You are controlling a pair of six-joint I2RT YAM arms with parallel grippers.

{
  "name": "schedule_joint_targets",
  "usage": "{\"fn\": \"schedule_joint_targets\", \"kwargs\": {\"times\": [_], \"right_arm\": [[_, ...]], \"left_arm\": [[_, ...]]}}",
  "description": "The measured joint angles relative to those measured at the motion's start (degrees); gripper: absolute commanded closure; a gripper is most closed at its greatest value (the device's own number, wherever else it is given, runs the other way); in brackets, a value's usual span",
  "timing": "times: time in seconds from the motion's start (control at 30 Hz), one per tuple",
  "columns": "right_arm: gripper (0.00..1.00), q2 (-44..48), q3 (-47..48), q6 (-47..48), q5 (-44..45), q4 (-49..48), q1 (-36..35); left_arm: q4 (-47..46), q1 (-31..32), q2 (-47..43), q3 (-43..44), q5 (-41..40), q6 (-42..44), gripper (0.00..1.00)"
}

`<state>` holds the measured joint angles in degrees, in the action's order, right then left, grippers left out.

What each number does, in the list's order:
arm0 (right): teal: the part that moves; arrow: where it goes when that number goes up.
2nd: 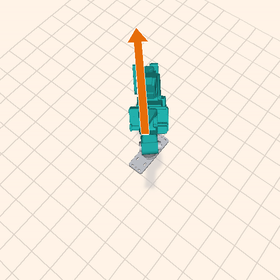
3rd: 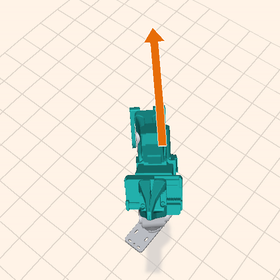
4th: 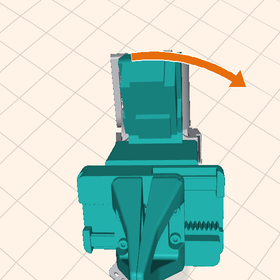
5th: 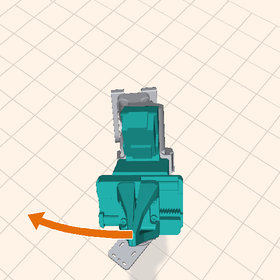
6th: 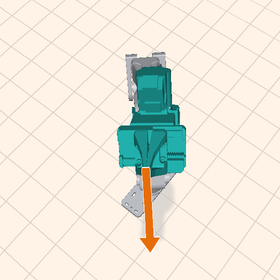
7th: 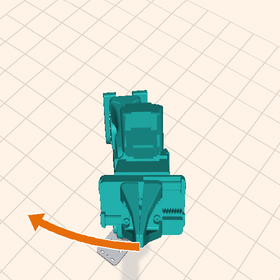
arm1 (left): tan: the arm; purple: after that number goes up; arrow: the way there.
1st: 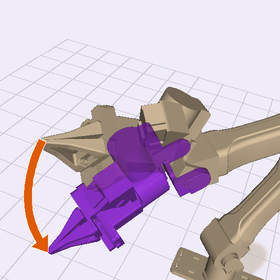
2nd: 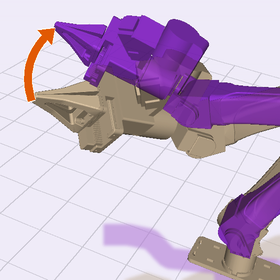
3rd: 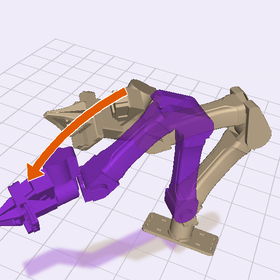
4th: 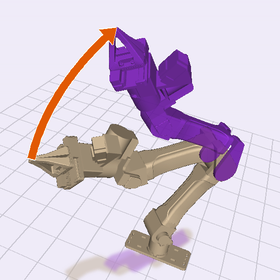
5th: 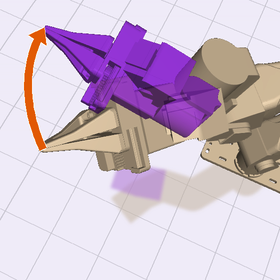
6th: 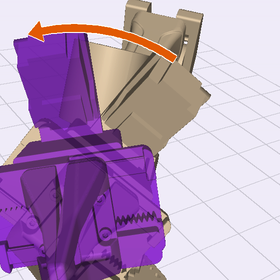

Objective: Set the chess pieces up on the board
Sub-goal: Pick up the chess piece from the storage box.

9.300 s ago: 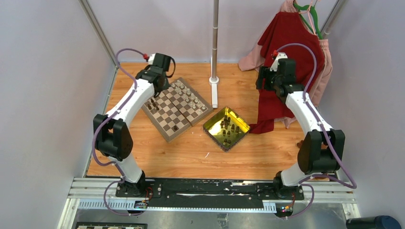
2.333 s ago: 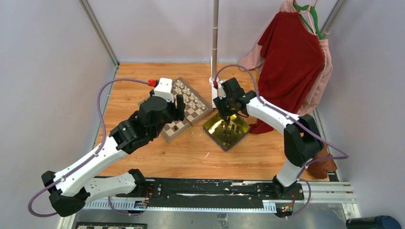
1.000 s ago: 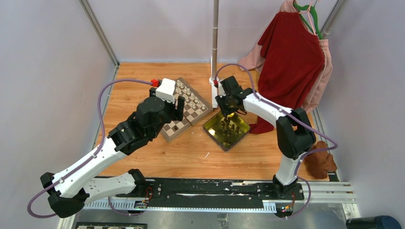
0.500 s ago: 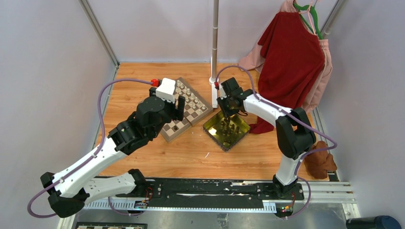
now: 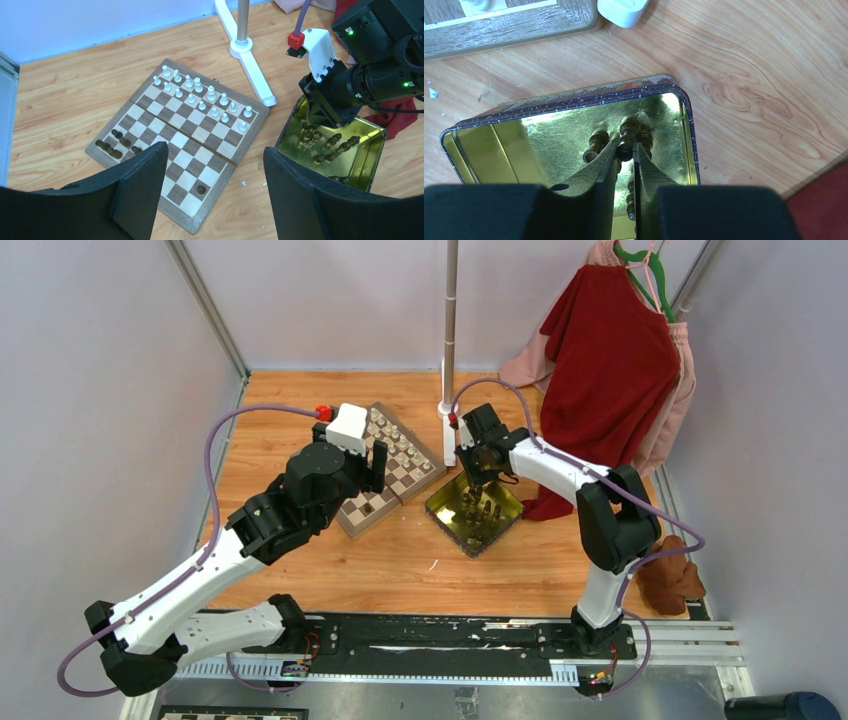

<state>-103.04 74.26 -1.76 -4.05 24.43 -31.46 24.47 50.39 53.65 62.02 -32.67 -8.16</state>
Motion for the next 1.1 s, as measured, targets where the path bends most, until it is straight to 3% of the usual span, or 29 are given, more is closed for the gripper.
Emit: {"fn": "schedule_joint_targets", "kwargs": {"times": [0.17,1.1], "right_arm": [[1.0,-0.02,0.0,0.02,-0.37,0.02,0.0],[1.0,0.35,1.38,0.2,-0.46,2.08,0.0]], "left_arm": [[0.0,0.0,-0.02,0.0,0.0,-0.31,0.24],[1.55,0.0,-2.29,0.02,-4.92,-2.14,0.24]]}}
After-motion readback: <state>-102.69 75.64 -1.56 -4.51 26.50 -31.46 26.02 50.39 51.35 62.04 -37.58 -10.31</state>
